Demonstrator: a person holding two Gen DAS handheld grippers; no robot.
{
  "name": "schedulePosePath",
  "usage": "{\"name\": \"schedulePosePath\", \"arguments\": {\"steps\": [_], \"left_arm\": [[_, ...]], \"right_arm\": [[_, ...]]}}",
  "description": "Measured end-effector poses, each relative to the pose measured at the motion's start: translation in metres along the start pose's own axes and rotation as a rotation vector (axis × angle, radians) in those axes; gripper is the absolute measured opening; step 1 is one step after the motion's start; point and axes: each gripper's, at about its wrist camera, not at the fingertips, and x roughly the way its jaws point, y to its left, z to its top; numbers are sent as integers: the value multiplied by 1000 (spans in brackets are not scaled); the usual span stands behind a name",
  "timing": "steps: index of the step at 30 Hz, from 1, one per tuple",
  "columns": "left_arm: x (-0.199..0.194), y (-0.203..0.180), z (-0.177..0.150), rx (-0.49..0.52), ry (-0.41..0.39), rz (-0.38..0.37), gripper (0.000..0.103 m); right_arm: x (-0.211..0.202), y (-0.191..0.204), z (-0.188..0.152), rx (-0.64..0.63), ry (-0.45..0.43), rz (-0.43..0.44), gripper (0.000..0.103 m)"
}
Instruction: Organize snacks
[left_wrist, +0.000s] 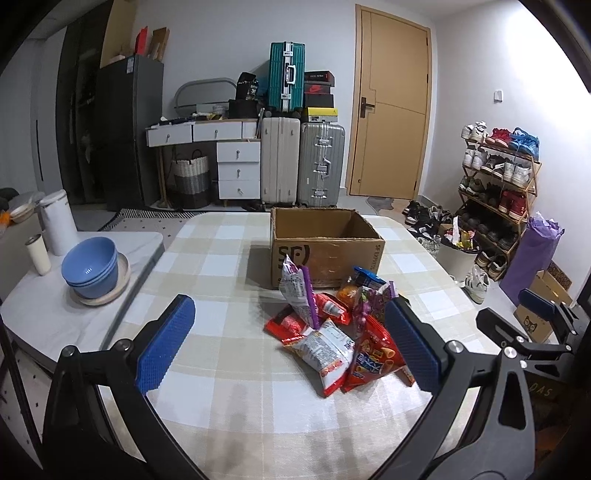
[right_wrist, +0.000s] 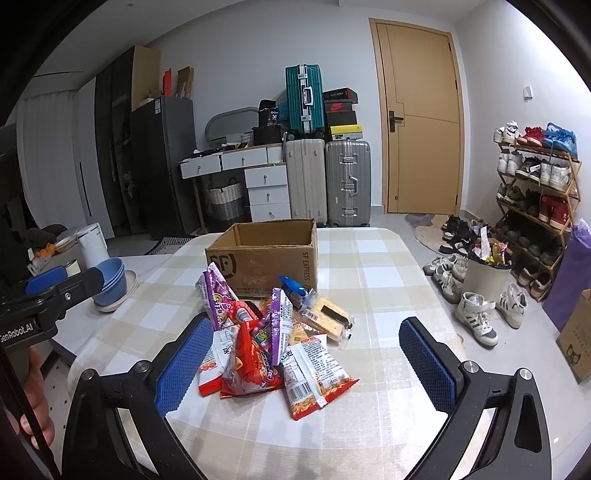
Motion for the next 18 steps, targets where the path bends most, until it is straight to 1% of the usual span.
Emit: {"name": "schedulePosePath", "arguments": {"steps": [10, 12, 15, 18], "left_arm": [[2, 5, 0, -1, 2, 11, 102], [2, 5, -1, -1, 2, 23, 102], [3, 4, -1, 1, 5, 19, 102], [4, 3, -2, 2, 9, 12, 102]], "right_arm": [[3, -1, -1, 12, 8, 6, 103], [1, -2, -1, 19, -8, 2, 103], [-3, -6, 0, 37, -36, -5, 103], [-4, -8, 0, 42, -42, -7, 103]]}}
